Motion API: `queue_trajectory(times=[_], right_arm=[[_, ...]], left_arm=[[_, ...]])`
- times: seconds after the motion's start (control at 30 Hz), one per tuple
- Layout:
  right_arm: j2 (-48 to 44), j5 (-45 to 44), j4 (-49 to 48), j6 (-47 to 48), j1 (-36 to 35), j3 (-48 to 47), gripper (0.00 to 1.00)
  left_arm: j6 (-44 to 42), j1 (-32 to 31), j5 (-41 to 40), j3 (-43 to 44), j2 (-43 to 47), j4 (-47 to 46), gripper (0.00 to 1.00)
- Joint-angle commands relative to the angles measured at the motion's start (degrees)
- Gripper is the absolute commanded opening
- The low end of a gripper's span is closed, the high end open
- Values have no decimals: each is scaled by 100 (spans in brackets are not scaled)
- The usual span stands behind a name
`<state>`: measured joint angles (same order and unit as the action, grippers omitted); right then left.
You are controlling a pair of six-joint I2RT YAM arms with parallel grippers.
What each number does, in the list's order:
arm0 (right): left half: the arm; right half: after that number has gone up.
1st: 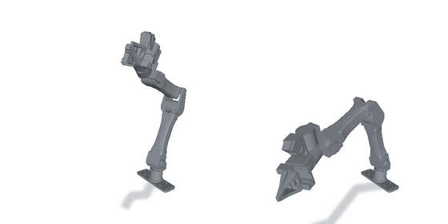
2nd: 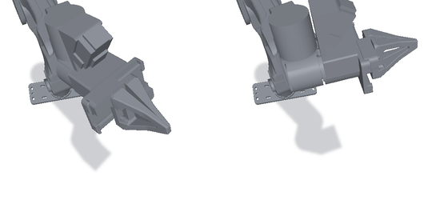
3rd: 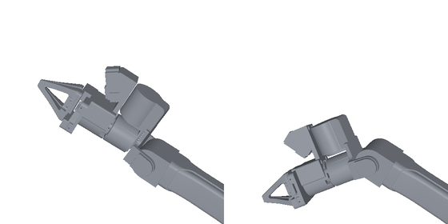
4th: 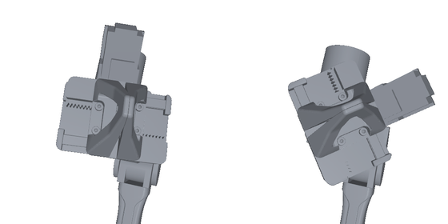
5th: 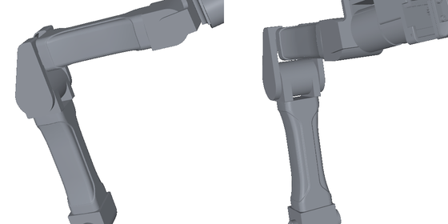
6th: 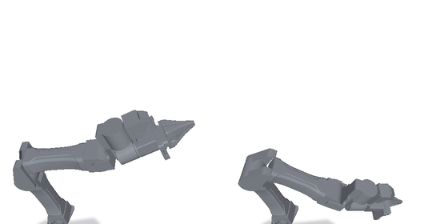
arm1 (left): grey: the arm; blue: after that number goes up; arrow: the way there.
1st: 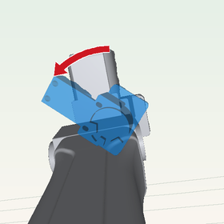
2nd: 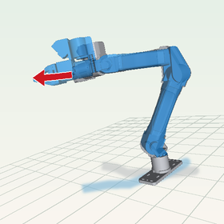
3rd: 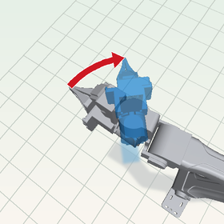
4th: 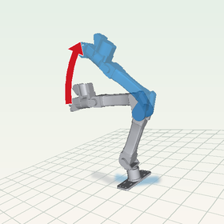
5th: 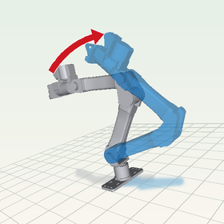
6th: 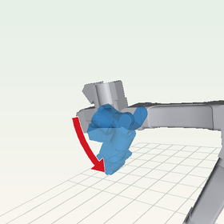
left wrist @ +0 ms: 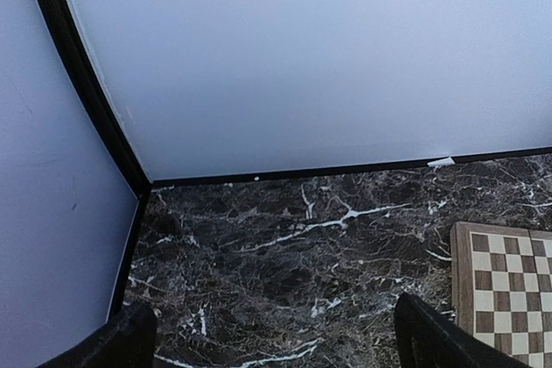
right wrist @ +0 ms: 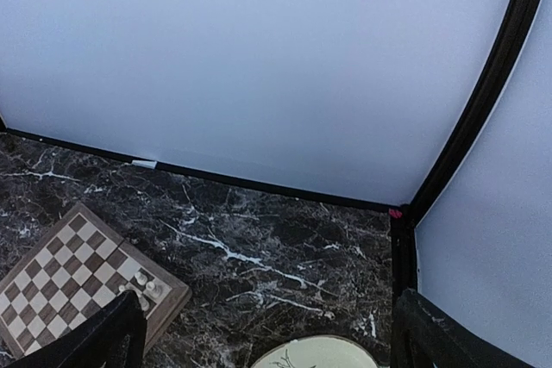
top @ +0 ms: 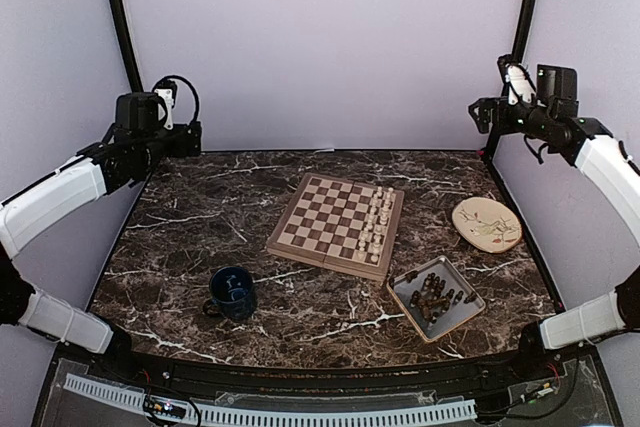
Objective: Set up the chess pieces on the board
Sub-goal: Adjust the chessboard at the center of the board.
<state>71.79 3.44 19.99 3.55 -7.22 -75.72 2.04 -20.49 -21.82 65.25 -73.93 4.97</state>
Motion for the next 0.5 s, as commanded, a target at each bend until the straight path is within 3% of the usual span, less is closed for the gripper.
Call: queue_trajectory(times=[0.0,0.13,0.27,0.47], right_arm=[[-84,259,-232,-77,241,468,100],[-104,679,-168,209,462,919,100],[-50,1077,-47,447,613,1247,98],[223,1772,242,695,770,1497,82]], left_arm=[[669,590,1060,-546,15,-700,97],[1124,1148,1879,-925,-118,-967,89],[1479,1499,2594,-1110,-272,-1106,73],[1688,1372,3231,-888,-671,-827,51]])
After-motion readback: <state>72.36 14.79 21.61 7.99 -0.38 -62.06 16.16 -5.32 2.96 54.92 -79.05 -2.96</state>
